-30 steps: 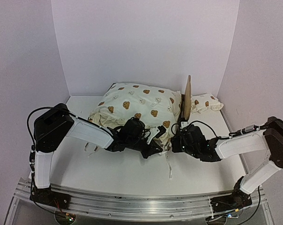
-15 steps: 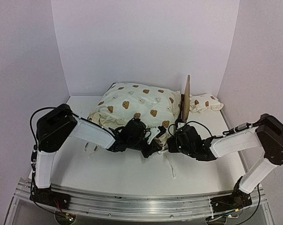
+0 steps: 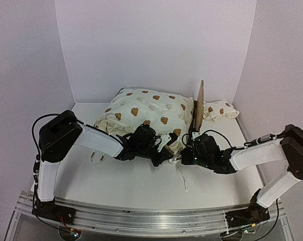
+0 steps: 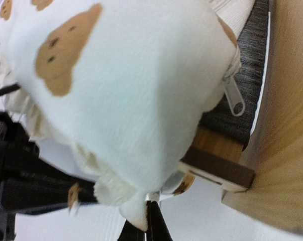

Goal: Set up the pet bed

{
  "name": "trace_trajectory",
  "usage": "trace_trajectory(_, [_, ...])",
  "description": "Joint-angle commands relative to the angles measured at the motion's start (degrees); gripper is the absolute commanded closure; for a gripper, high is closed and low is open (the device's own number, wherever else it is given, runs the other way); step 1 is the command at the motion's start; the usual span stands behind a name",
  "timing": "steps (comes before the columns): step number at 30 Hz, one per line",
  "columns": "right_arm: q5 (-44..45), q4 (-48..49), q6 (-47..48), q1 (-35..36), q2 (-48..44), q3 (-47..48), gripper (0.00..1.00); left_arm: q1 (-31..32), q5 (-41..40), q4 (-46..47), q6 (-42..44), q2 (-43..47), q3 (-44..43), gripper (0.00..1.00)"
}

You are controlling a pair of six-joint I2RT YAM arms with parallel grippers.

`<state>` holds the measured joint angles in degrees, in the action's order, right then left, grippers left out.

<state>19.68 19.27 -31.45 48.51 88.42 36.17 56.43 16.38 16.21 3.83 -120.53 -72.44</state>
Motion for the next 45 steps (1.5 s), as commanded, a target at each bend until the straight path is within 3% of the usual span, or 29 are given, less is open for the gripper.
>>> trace_trajectory(1, [-12.08,-4.23,5.44,-0.54,-6.73,-0.27,1.0,-1.22,0.94,-1.2,3.58,-1.33,-5.37,1.0])
trace_trajectory(9, [-24.92,-12.82,9.09,-2.54,-8.27,3.69,1.0,-1.32,6.49,-9.74,7.36,-6.9,-13.61,1.0])
trace_trajectory(16, [-25.71,-13.3,8.46,-3.49,-11.28,3.44,1.0,-0.52,6.97,-13.97,15.29,-10.13,-16.3,1.0])
trace_trajectory(21, [-24.68,-13.32,7.12,-4.09,-11.18,3.37,0.97,1.05,6.47,-10.11,22.54,-9.74,-14.85,1.0])
trace_trajectory(28, [-24.76,-15.38,5.7,-4.17,-10.61,3.53,0.86,1.06,6.6,-8.54,24.64,-11.01,-17.43,1.0])
trace_trajectory(34, [-23.87,-22.46,5.34,-4.65,-15.06,3.4,0.66,1.06,6.6,-7.39,27.1,-11.09,-16.98,1.0])
trace_trajectory(40, [-26.8,-27.57,3.7,-8.41,-20.76,0.09,0.58,1.13,5.92,-7.38,28.7,-11.6,-17.03,1.0])
trace_trajectory(43, [-26.23,-27.59,2.99,-9.99,-21.23,-1.37,0.6,1.23,4.84,-7.89,29.11,-11.6,-16.89,1.0])
trace_trajectory(45, [-22.18,-27.47,2.53,-10.1,-19.86,-1.45,0.7,1.23,3.57,-8.64,28.84,-11.41,-16.95,1.0])
